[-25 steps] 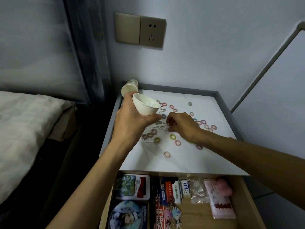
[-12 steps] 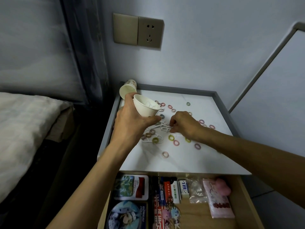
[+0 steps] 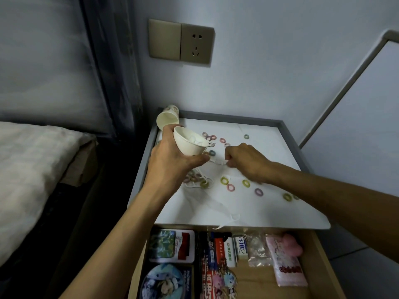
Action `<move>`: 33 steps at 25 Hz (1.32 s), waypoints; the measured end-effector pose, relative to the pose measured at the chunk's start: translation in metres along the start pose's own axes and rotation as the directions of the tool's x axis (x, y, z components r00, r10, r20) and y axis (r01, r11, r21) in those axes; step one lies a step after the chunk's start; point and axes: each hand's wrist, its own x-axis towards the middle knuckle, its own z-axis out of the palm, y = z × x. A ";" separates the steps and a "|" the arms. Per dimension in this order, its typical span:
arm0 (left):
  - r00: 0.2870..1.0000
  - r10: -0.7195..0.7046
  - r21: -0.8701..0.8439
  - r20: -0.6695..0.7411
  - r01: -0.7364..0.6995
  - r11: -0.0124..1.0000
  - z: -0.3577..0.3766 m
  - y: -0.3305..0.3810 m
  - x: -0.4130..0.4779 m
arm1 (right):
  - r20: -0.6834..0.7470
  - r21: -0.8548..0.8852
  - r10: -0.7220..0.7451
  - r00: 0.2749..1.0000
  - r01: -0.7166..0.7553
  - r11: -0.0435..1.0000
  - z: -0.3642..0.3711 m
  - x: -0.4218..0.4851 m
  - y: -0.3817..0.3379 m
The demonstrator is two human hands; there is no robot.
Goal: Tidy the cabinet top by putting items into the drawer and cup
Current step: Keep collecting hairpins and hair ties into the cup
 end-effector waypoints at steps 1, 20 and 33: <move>1.000 0.004 -0.004 0.003 -0.004 1.000 0.001 -0.001 0.000 | -0.013 0.022 0.008 1.000 -0.008 1.000 -0.003 0.001 0.001; 0.996 0.007 0.023 0.086 -0.009 1.000 0.011 -0.017 -0.027 | -0.293 0.470 -0.105 0.950 0.238 0.850 -0.098 -0.033 -0.054; 0.993 -0.007 -0.071 0.116 0.015 0.997 0.008 -0.019 -0.049 | -0.356 0.617 -0.028 0.934 0.257 0.744 -0.073 -0.080 -0.067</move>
